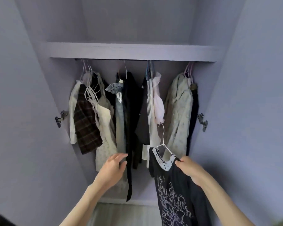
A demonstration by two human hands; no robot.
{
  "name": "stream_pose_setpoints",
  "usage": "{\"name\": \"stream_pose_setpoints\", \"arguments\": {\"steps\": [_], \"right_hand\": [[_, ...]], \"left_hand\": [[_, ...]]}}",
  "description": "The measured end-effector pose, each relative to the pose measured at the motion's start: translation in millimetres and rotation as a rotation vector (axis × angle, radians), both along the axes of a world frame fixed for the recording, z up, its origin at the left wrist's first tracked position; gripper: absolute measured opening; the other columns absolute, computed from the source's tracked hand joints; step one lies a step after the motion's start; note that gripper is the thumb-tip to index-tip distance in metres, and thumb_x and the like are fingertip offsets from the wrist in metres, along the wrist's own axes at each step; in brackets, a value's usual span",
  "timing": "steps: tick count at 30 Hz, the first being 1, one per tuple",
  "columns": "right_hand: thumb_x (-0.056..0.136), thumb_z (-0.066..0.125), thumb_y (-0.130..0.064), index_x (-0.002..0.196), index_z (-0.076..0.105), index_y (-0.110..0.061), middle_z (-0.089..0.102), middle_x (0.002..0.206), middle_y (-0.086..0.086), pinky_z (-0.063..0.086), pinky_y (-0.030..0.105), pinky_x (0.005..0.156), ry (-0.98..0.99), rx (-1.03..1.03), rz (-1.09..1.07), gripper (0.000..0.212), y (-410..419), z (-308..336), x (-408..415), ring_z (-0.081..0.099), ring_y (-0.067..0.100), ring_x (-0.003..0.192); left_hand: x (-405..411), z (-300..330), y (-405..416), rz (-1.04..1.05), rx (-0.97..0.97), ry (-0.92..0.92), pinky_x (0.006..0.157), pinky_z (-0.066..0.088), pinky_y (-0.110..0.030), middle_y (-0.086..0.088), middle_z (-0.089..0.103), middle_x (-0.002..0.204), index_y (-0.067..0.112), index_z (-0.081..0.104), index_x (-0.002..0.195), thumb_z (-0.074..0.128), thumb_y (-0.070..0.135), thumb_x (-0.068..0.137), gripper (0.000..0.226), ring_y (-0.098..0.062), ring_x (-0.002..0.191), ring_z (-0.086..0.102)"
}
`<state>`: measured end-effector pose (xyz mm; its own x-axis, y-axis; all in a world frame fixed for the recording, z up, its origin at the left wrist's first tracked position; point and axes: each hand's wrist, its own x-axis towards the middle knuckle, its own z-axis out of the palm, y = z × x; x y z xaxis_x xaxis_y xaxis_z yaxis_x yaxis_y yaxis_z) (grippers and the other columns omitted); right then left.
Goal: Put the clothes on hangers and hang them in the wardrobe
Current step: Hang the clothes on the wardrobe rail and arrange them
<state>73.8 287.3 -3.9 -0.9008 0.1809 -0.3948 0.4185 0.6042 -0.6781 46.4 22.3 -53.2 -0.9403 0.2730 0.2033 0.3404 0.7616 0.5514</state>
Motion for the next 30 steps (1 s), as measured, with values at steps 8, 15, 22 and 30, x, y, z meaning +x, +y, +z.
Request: {"name": "stream_pose_setpoints", "arguments": {"steps": [8, 15, 22, 30], "right_hand": [[0.1, 0.036, -0.019, 0.078, 0.041, -0.009, 0.04, 0.07, 0.0, 0.029, 0.023, 0.051, 0.251, -0.124, -0.158, 0.024, 39.8, 1.1, -51.1, 0.038, 0.01, 0.06], [0.1, 0.038, -0.019, 0.089, 0.05, -0.004, 0.049, 0.082, 0.004, 0.035, 0.024, 0.06, 0.425, -0.167, -0.158, 0.022, 47.5, 25.6, -117.8, 0.045, 0.014, 0.073], [0.099, 0.04, -0.019, 0.098, 0.054, 0.0, 0.053, 0.087, 0.007, 0.037, 0.028, 0.07, 0.587, -0.18, -0.214, 0.024, 34.7, 59.2, -231.9, 0.048, 0.017, 0.078], [0.099, 0.04, -0.018, 0.082, 0.046, -0.007, 0.041, 0.067, -0.003, 0.033, 0.023, 0.058, 0.7, -0.185, -0.228, 0.02, 16.6, 84.7, -349.1, 0.038, 0.008, 0.059]], "left_hand": [[-74.5, 10.9, 70.9, 0.048, 0.096, 0.004, 0.104, 0.036, -0.028, -0.001, 0.041, 0.138, 0.014, 0.043, 0.136, 0.043, 0.018, 0.097, 0.039, -0.019, 0.128, 0.04], [-140.2, 36.0, 99.3, 0.115, 0.092, 0.159, 0.108, 0.029, -0.032, -0.008, 0.03, 0.147, 0.011, 0.035, 0.142, 0.044, 0.016, 0.096, 0.047, -0.023, 0.137, 0.027], [-235.8, 62.7, 108.3, 0.118, 0.094, 0.254, 0.109, 0.03, -0.035, -0.011, 0.025, 0.15, 0.009, 0.022, 0.146, 0.044, 0.019, 0.097, 0.055, -0.024, 0.139, 0.023], [-284.2, 50.6, 112.0, 0.038, 0.12, 0.264, 0.102, 0.039, -0.03, -0.007, 0.033, 0.148, 0.012, 0.015, 0.148, 0.042, 0.018, 0.097, 0.058, -0.018, 0.134, 0.034]]}}
